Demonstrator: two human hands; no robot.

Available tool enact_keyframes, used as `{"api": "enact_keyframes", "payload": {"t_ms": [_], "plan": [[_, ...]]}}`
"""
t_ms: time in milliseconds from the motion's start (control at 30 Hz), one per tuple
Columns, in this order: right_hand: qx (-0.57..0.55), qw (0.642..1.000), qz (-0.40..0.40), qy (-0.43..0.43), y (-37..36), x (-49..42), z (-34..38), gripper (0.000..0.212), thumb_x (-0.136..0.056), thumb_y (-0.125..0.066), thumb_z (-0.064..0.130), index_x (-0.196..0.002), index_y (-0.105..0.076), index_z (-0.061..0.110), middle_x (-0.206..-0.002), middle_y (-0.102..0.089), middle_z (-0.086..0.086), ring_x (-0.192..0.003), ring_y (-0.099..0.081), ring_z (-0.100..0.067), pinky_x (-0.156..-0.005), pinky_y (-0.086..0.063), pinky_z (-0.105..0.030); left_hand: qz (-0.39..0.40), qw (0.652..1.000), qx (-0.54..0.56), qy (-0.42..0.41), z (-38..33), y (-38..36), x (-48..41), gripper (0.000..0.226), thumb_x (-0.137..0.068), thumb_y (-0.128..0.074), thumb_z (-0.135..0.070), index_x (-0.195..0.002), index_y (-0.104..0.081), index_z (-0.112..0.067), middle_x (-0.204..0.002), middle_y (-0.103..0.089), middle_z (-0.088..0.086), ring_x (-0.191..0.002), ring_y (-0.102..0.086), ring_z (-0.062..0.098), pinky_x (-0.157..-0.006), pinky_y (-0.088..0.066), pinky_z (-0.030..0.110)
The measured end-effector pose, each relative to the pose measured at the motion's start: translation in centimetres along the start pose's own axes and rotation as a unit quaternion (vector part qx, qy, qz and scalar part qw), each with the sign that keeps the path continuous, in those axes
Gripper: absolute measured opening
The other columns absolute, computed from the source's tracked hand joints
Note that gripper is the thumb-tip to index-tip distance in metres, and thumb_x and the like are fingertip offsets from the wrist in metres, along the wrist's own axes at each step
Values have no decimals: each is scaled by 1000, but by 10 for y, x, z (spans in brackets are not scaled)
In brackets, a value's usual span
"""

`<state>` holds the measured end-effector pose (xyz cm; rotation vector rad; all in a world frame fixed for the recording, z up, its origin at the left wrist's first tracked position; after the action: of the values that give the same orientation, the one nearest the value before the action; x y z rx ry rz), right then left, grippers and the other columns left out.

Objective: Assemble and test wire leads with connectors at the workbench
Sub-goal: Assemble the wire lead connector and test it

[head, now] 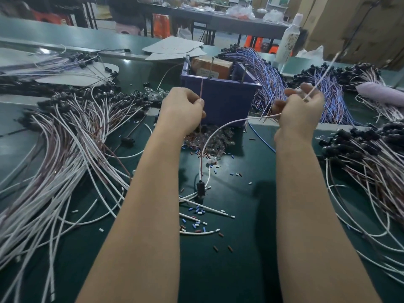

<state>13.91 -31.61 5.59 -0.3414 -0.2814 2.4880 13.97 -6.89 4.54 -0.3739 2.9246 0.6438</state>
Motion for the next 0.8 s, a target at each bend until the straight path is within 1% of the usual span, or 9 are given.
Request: {"api": "enact_keyframes", "payload": {"t_ms": [67,167,233,300,367,433,533,667,800], "plan": [[27,998,-37,35,10,-3,6,12,-101,-35,11,-104,-46,15,-78,-59,1,-57,-48,-10,-61,-40,-26,4,1000,6,3,1,-1,0,10,-95,-51,-15,-91,-60,-13,-68,-64,-2,-59,-54,5,-75,-52,28],[63,996,-21,66,9,-3,11,29,-105,-30,26,-94,-56,16,-53,-55,7,-45,-46,-5,-52,-36,-23,5,1000,5,7,2,-2,0,11,-95,-50,-15,-89,-59,-14,-70,-65,-1,-62,-56,7,-81,-54,33],[139,987,42,68,-6,-1,8,26,-103,-35,20,-95,-59,15,-55,-58,5,-40,-43,-4,-45,-33,-19,4,1000,-2,6,2,-2,1,13,-95,-49,-14,-86,-59,-16,-70,-64,-2,-65,-57,11,-84,-54,35],[202,972,109,44,-23,2,-2,23,-98,-38,10,-104,-60,9,-63,-64,3,-43,-38,-8,-45,-32,-21,1,1000,-6,6,1,-2,2,13,-95,-49,-13,-86,-59,-15,-72,-64,-2,-70,-58,16,-86,-54,37],[234,960,154,14,-34,6,-9,30,-95,-37,6,-116,-57,3,-63,-65,3,-41,-39,-8,-43,-34,-19,-9,1000,-3,5,0,-1,4,12,-94,-49,-12,-93,-61,-12,-81,-67,6,-80,-61,23,-89,-52,39],[268,943,196,-15,-41,12,-15,38,-93,-34,4,-127,-51,6,-60,-65,1,-33,-40,-5,-38,-35,-15,-28,1000,1,6,-1,1,5,17,-94,-49,-11,-104,-62,-8,-95,-69,12,-95,-64,28,-92,-51,41],[307,916,257,-36,-50,22,-20,46,-90,-32,2,-131,-49,10,-62,-66,-3,-31,-41,-4,-36,-34,-12,-41,999,4,1,-2,0,6,21,-94,-50,-13,-113,-59,-9,-105,-68,13,-100,-63,28,-93,-49,41],[328,900,284,-32,-55,30,-19,46,-89,-31,1,-128,-52,12,-67,-67,-5,-32,-43,-3,-37,-36,-11,-50,999,9,-3,-2,-2,6,21,-95,-49,-13,-115,-55,-13,-107,-67,11,-100,-63,28,-92,-49,40],[334,896,290,-35,-55,32,-18,43,-91,-32,3,-129,-50,14,-66,-67,-4,-34,-45,-3,-39,-38,-14,-78,997,-3,-4,-1,1,7,15,-93,-47,-9,-106,-42,-15,-101,-65,9,-95,-61,24,-80,-45,33]]}}
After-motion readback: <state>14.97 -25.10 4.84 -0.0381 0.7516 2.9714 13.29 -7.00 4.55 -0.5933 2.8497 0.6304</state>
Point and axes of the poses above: each hand's wrist, its own x-axis away from the middle knuckle, its own y-axis out of the back of the hand, z = x × y, the point moved 9 cm from there along -x, towards the middle knuckle
